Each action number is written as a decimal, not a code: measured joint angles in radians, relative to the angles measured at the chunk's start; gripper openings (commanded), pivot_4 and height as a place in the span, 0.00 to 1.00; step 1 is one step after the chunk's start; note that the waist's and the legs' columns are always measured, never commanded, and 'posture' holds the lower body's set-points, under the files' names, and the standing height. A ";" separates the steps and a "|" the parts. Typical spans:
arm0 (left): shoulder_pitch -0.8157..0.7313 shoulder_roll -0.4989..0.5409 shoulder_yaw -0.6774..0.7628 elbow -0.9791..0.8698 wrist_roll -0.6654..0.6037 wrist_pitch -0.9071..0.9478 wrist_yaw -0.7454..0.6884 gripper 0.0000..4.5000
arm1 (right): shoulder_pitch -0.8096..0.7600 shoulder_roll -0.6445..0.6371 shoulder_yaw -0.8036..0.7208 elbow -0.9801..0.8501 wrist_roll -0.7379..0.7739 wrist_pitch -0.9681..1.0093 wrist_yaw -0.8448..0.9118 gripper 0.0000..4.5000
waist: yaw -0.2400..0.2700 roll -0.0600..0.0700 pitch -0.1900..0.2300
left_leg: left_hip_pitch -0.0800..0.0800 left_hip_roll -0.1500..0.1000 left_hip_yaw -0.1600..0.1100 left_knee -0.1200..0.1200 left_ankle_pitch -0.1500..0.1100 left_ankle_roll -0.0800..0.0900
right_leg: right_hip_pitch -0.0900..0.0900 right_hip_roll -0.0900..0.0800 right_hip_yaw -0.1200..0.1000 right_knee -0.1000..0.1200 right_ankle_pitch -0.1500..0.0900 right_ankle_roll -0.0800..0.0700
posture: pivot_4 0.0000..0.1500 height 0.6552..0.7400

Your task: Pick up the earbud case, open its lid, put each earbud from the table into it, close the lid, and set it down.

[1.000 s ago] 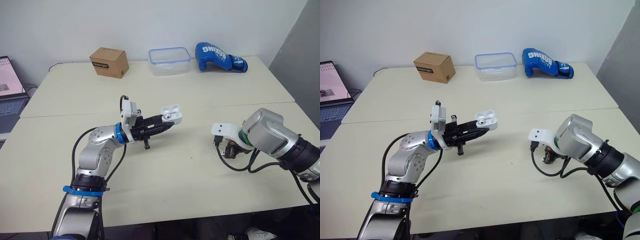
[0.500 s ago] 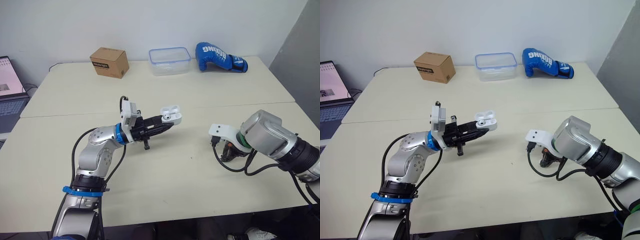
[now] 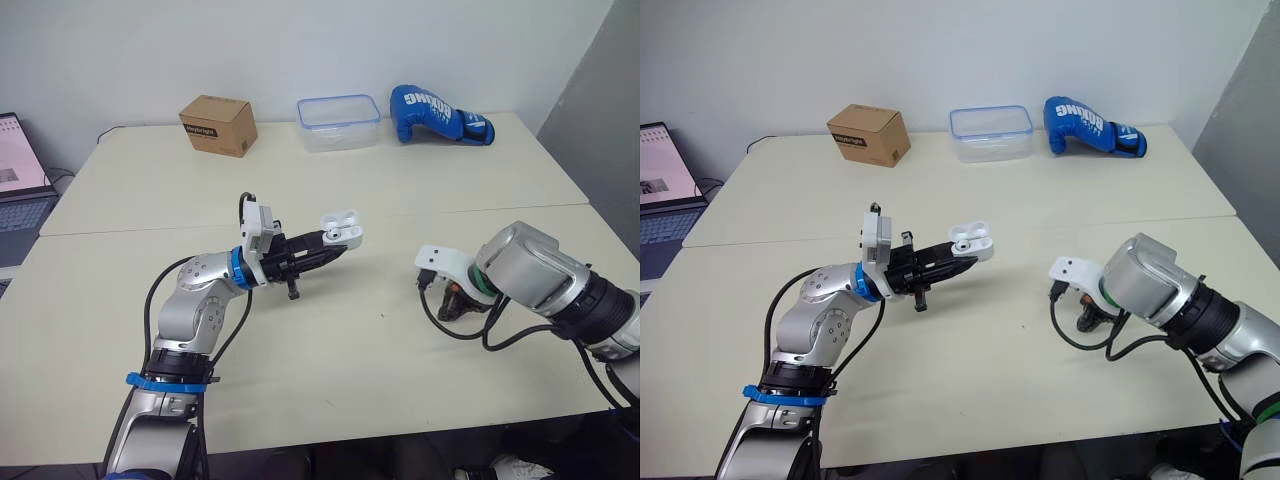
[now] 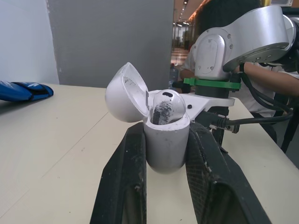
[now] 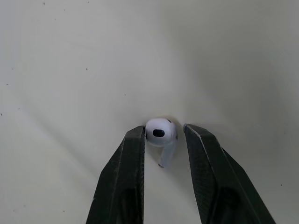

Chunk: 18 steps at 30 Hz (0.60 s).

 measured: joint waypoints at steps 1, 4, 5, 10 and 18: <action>0.000 0.000 0.000 0.000 0.000 0.000 0.000 0.17 | -0.001 0.000 0.000 0.000 0.006 0.000 -0.006 0.30 | 0.000 0.000 0.000 | 0.000 0.000 0.000 0.000 0.000 0.000 | 0.000 0.000 0.000 0.000 0.000 0.000 | 1.00 0.89; 0.000 0.000 0.000 0.000 0.000 0.000 0.000 0.17 | -0.006 0.000 0.008 0.000 0.013 -0.001 -0.017 0.30 | 0.000 0.000 0.000 | 0.000 0.000 0.000 0.000 0.000 0.000 | 0.000 0.000 0.000 0.000 0.000 0.000 | 1.00 0.89; 0.000 0.000 0.000 0.000 0.000 0.000 0.000 0.17 | -0.007 0.000 0.008 0.000 0.016 -0.001 -0.020 0.30 | 0.000 0.000 0.000 | 0.000 0.000 0.000 0.000 0.000 0.000 | 0.000 0.000 0.000 0.000 0.000 0.000 | 1.00 0.89; 0.000 0.000 0.000 0.000 0.000 0.000 0.000 0.17 | -0.008 -0.003 0.009 0.000 0.030 -0.004 -0.034 0.22 | 0.000 0.000 0.000 | 0.000 0.000 0.000 0.000 0.000 0.000 | 0.000 0.000 0.000 0.000 0.000 0.000 | 1.00 0.89; 0.000 0.000 0.000 0.000 0.000 0.000 0.000 0.17 | -0.009 -0.012 0.012 -0.002 0.050 -0.010 -0.057 0.08 | 0.000 0.000 0.000 | 0.000 0.000 0.000 0.000 0.000 0.000 | 0.000 0.000 0.000 0.000 0.000 0.000 | 1.00 0.89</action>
